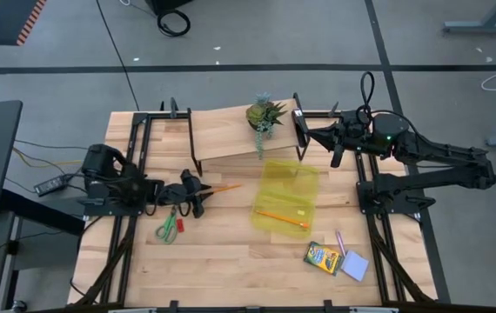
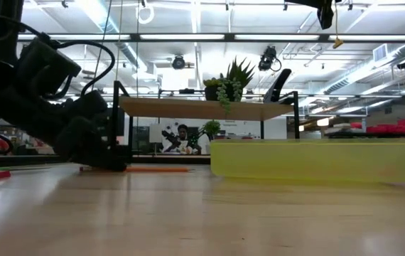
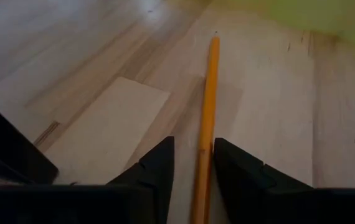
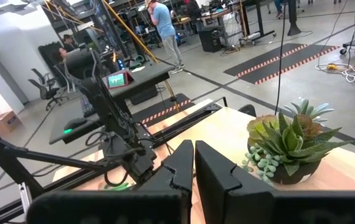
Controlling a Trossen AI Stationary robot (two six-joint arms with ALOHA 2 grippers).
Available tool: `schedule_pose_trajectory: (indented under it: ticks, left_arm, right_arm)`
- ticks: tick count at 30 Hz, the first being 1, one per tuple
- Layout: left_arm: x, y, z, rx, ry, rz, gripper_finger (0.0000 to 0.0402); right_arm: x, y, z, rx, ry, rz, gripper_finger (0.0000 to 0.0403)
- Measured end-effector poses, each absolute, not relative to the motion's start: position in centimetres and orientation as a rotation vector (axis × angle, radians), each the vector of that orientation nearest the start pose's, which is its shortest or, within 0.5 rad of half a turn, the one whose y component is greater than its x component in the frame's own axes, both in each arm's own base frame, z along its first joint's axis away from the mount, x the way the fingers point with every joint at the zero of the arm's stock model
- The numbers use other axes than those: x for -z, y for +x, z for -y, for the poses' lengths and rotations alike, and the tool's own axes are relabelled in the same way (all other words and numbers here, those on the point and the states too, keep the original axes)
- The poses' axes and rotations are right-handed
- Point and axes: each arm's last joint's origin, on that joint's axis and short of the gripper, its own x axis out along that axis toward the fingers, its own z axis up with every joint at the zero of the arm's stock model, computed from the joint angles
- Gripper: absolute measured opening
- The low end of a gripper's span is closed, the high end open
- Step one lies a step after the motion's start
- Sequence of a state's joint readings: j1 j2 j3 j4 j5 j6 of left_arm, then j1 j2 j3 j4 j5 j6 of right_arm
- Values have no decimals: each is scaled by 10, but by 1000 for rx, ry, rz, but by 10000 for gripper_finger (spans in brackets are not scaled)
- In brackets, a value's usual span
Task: Pack school essentials
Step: Put the orange pencil into the yellow supply box
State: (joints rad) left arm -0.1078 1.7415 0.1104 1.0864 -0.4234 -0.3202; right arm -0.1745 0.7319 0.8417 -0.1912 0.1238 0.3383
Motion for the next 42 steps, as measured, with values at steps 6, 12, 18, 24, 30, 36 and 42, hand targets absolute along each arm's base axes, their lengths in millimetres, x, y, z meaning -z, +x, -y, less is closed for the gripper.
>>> schedule_pose_trajectory:
  ticks: [6, 12, 18, 24, 30, 36, 42]
  left_arm:
    - [-62, 193, 9, -399, -172, -468, 97]
    - [-62, 195, 10, -375, -187, -468, 31]
    - [-62, 197, 11, -360, -236, -469, 20]
    - [-65, 207, 13, -322, -226, -458, 13]
    - [-68, 212, 14, -308, -237, -433, 13]
    - [-78, 215, 14, -307, -251, -362, 12]
    - [-87, 218, 14, -303, -260, -315, 13]
  right_arm:
    - [-359, 154, 31, 308, 339, -30, 23]
    - [-359, 154, 31, 307, 337, -31, 23]
    - [-359, 154, 31, 307, 333, -30, 23]
    - [-359, 154, 31, 307, 339, -27, 23]
    - [-359, 154, 31, 307, 348, -25, 23]
    - [-359, 154, 31, 306, 350, -25, 23]
    - [-359, 154, 31, 306, 342, -26, 23]
